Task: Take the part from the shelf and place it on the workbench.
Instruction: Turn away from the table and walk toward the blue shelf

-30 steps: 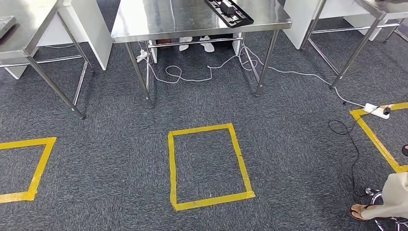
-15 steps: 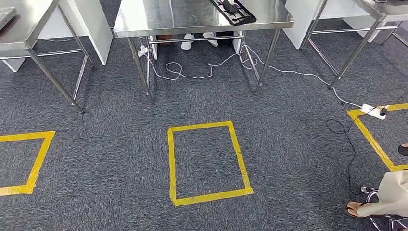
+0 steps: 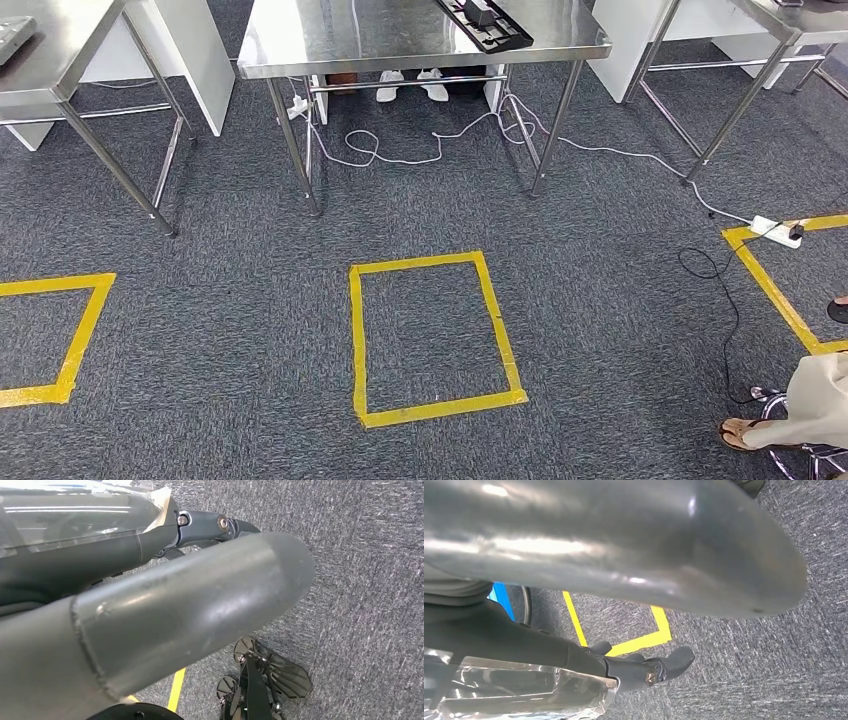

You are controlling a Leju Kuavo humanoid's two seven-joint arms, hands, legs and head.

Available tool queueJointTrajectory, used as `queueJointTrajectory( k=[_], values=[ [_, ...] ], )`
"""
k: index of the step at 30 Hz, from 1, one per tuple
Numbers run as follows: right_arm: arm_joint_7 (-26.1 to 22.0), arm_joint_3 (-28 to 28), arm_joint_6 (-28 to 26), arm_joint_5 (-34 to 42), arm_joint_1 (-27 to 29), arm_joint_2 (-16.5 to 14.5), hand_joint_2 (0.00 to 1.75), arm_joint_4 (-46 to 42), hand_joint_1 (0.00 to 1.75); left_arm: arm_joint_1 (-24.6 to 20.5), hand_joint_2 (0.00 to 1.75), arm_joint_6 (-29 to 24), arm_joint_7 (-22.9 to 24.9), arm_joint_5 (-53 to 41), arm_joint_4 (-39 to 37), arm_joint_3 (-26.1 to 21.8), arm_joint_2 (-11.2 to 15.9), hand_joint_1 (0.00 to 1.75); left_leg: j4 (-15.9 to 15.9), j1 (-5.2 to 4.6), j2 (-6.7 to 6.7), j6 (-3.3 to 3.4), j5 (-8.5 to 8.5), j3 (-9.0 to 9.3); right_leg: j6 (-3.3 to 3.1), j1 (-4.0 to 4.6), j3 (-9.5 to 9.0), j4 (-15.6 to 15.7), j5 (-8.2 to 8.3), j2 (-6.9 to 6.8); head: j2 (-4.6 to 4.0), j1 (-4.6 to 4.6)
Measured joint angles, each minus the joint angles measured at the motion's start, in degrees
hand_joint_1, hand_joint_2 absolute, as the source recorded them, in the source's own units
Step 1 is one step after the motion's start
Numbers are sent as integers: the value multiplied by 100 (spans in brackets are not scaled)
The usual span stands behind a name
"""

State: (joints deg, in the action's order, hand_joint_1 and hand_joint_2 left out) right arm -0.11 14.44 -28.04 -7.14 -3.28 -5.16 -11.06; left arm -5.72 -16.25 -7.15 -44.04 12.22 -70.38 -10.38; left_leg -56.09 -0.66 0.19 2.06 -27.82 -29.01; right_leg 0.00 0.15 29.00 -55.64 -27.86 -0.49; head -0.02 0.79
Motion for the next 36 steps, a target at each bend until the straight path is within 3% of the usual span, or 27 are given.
queueJointTrajectory(
  k=[8, 12, 13, 15, 17, 18, 20, 21, 22, 23, 26, 27, 29, 30, 32, 33, 34, 36],
  values=[
    [-37, 119, 64, 220, -1, -14, 0, 0, 0, 0, 0, -10, 8, -23, 0, 5, 2, 0, -66, -2, -4, 28, 7, -70, 48, -29, 0, -12, 31, 0, 0, -2],
    [-69, 215, 69, 276, -6, -31, 0, 0, 0, -7, 0, -13, 12, -64, 0, 13, 0, 0, 57, 44, 54, 127, 102, -51, 108, -10, 84, -109, -25, 19, 0, 2],
    [-71, 235, 69, 283, -6, -32, 0, 0, 0, -8, 0, -15, 14, -69, 0, 14, 0, 0, 98, 66, 87, 154, 135, -53, 107, -12, 200, -330, -147, 24, 0, 12],
    [-72, 268, 69, 295, -3, -33, 0, 0, 0, -8, 0, -20, 17, -77, -1, 17, 2, 0, 112, 80, 152, 171, 165, -93, 103, -54, 564, -1064, -480, 30, 0, 27],
    [-72, 284, 69, 300, 11, -32, 0, 1, 0, -6, 0, -24, 21, -83, -2, 19, 2, 0, 106, 88, 229, 157, 181, -128, 163, -108, 821, -1625, -649, 30, 0, 33],
    [-71, 290, 69, 301, 21, -30, 0, 1, 0, -6, 0, -25, 23, -85, -3, 19, 2, 0, 100, 99, 270, 144, 186, -140, 225, -137, 797, -1608, -608, 26, 0, 35],
    [-70, 296, 69, 301, 29, -22, 0, 2, 0, -8, 0, -25, 26, -88, -7, 22, 1, 0, 50, 134, 359, 85, 174, -155, 389, -208, 407, -879, -315, -65, 0, 37],
    [-71, 298, 72, 301, 23, -33, 0, 2, 0, -10, 0, -26, 27, -90, -5, 24, 9, 0, 15, 141, 399, 43, 159, -163, 434, -225, 215, -507, -191, -154, 0, 43],
    [-71, 301, 74, 302, 11, -38, 0, 2, 0, -13, 0, -28, 28, -92, -5, 28, 16, 0, -31, 140, 435, -12, 132, -171, 432, -226, 86, -226, -102, -224, 0, 47],
    [-71, 305, 76, 302, 4, -48, 0, 2, 0, -17, 0, -32, 29, -96, -4, 32, 24, 0, -62, 132, 464, -60, 107, -171, 386, -216, 50, -117, -75, -266, 0, 43],
    [-68, 328, 77, 302, 2, -54, 0, 2, 0, -27, 0, -45, 33, -101, -7, 42, 30, 0, -79, 155, 548, -155, 78, -146, 194, -193, 107, -139, -53, -143, 0, 16],
    [-65, 333, 75, 301, 2, -54, 0, 2, 0, -28, 0, -47, 37, -101, -7, 42, 29, 0, -127, 178, 489, -186, 22, -160, 145, -199, 108, -140, -32, -97, 0, 15],
    [-52, 337, 71, 299, -4, -55, 0, 2, 0, -24, 0, -50, 44, -101, -7, 42, 28, 0, -533, 212, 237, -232, -313, -323, 52, -202, 130, -136, 25, 0, 0, 8],
    [-43, 338, 69, 299, -8, -57, 0, 2, 0, -21, 0, -51, 45, -101, -7, 42, 29, 0, -918, 216, 101, -240, -565, -483, 18, -186, 152, -138, 48, 51, 0, 5],
    [-21, 342, 63, 298, -4, -65, 0, 2, 0, -11, 0, -52, 47, -101, -7, 42, 30, 0, -1669, 212, 12, -220, -908, -798, -20, -147, 202, -142, 80, 169, 0, -1],
    [-12, 345, 60, 298, 3, -68, 0, 2, 0, -7, 0, -52, 48, -101, -7, 42, 31, 0, -1849, 209, 1, -198, -932, -868, -27, -128, 212, -143, 89, 235, 0, -2],
    [-4, 352, 58, 298, 9, -69, 0, 2, 0, -5, 0, -52, 48, -101, -7, 42, 31, 0, -1763, 204, -12, -165, -822, -813, -30, -112, 211, -144, 97, 306, 0, -2],
    [2, 364, 56, 298, 7, -75, 0, 2, 0, -4, 0, -51, 49, -101, -7, 42, 32, 0, -1023, 192, -176, -69, -405, -440, -21, -95, 200, -143, 113, 456, 0, -2]
  ],
)
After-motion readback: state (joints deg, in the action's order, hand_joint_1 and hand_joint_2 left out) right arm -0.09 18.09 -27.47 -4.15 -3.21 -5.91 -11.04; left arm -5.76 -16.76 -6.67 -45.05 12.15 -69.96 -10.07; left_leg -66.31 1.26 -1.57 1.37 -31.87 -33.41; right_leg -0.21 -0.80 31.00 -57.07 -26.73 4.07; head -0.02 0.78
